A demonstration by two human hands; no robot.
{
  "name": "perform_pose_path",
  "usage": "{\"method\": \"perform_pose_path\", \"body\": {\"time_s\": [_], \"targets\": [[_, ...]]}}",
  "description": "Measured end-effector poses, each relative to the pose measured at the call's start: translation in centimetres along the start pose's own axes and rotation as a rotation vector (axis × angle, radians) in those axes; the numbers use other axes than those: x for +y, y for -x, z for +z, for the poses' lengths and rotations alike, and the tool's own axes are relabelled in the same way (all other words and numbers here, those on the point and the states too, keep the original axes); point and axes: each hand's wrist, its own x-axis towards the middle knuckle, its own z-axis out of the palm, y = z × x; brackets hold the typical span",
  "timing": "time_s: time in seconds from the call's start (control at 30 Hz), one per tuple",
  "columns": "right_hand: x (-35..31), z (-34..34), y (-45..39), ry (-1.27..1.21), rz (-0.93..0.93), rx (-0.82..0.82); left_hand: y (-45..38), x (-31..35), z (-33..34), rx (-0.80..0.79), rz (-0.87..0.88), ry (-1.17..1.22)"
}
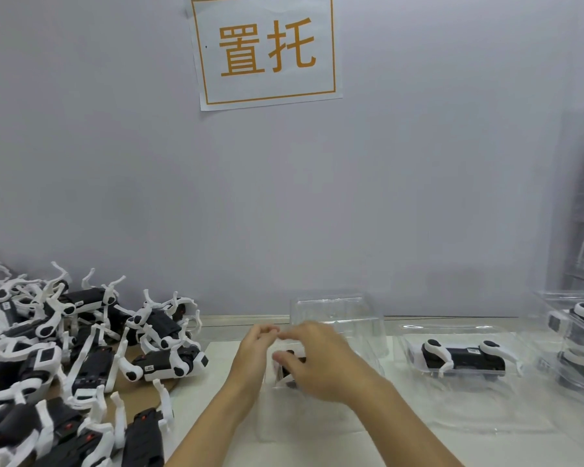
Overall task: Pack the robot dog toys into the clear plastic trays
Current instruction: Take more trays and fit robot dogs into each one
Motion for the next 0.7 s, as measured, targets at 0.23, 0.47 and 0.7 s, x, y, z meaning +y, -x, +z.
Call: {"method": "perform_pose_path", "body": {"time_s": [0.23, 0.47, 0.7], "targets": [[-0.5, 1.6, 0.0, 0.228, -0.049, 0.004, -0.6, -0.9, -0.3, 0.022, -0.065, 0.023], [-0.2, 1.1, 0.2, 0.256, -0.11, -0.029, -0.8, -1.2, -0.3, 0.02, -0.077, -0.002], [0.0, -0.8, -0.1, 0.207, 0.006, 0.057, -0.8, -1.0, -0.4, 0.015, -0.077, -0.042]]}}
